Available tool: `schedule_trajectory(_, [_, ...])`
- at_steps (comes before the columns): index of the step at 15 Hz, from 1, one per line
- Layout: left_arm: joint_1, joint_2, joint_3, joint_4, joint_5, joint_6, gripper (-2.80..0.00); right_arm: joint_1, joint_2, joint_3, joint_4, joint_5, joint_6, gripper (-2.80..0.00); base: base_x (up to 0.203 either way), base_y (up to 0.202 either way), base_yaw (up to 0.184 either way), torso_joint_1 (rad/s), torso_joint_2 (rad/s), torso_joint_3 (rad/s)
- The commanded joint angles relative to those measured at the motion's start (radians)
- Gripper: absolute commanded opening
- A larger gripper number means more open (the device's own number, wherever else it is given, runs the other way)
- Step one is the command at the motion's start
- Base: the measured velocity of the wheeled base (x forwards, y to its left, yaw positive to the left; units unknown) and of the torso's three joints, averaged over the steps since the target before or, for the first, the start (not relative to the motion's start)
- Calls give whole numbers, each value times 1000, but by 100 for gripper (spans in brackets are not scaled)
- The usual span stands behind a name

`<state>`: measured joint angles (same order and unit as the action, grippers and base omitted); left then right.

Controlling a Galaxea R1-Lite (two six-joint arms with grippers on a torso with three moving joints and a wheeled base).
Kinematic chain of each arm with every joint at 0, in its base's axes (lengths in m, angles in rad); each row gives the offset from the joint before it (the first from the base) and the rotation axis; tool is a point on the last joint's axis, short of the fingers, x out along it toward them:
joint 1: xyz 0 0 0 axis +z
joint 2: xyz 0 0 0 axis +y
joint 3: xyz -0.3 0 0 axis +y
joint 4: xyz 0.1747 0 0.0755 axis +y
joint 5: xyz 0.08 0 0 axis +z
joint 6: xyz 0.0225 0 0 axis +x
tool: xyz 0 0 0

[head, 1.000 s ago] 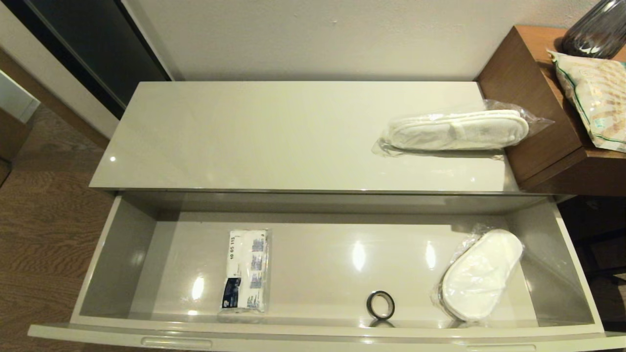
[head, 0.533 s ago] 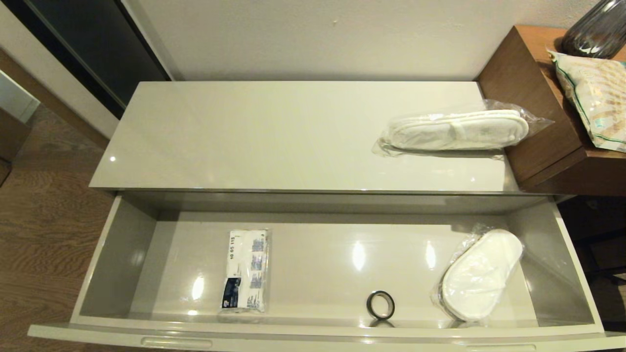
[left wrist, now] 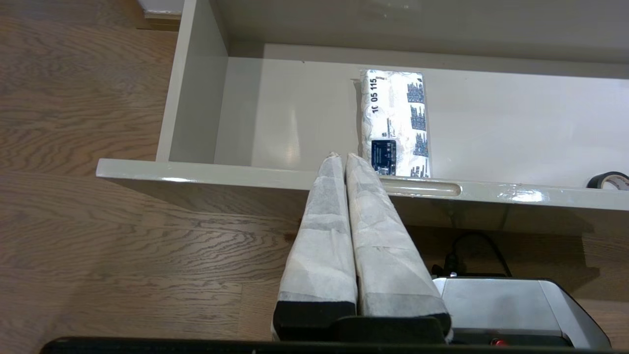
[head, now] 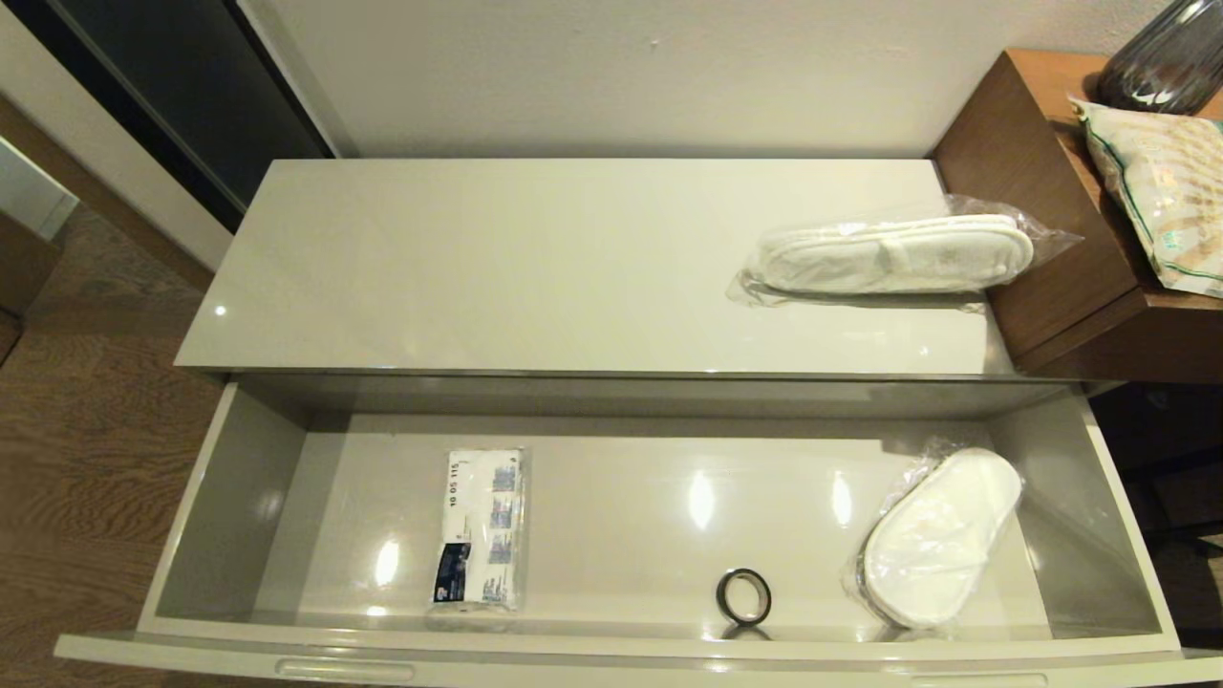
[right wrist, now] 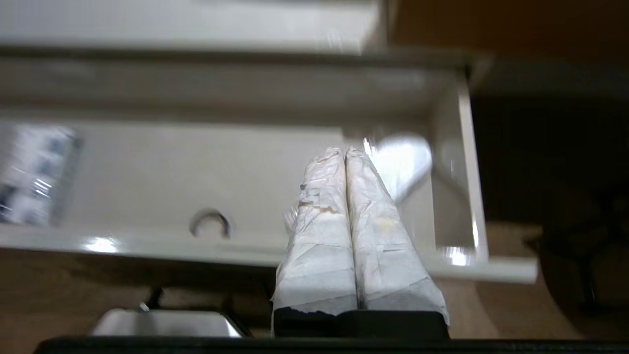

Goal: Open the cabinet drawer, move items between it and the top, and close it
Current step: Pick up the disposable slippers on the table

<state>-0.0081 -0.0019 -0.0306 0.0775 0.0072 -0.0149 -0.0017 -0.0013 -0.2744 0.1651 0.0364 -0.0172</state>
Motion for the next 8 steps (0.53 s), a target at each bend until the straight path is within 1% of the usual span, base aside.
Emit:
schedule_trajectory(1, [0, 2, 0, 1, 0, 0, -280, 0, 19, -321, 249, 49, 2, -280, 0, 0, 0, 0, 0, 0])
schedule_trajectory(2, [0, 2, 0, 1, 0, 0, -280, -1, 71, -452, 315, 63, 11, -280, 0, 0, 0, 0, 0, 0])
schedule_trajectory(3, [0, 2, 0, 1, 0, 0, -280, -3, 155, -551, 349, 69, 35, -280, 0, 0, 0, 0, 0, 0])
schedule_trajectory(4, [0, 2, 0, 1, 0, 0, -280, -4, 266, -650, 376, 73, 60, -280, 0, 0, 0, 0, 0, 0])
schedule_trajectory(6, [0, 2, 0, 1, 0, 0, -280, -5, 574, -861, 425, 83, 84, -280, 0, 0, 0, 0, 0, 0])
schedule_trajectory(7, [0, 2, 0, 1, 0, 0, -280, -6, 730, -960, 448, 84, 70, -280, 0, 0, 0, 0, 0, 0])
schedule_trajectory(8, [0, 2, 0, 1, 0, 0, -280, -5, 871, -1049, 466, 83, 35, -280, 0, 0, 0, 0, 0, 0])
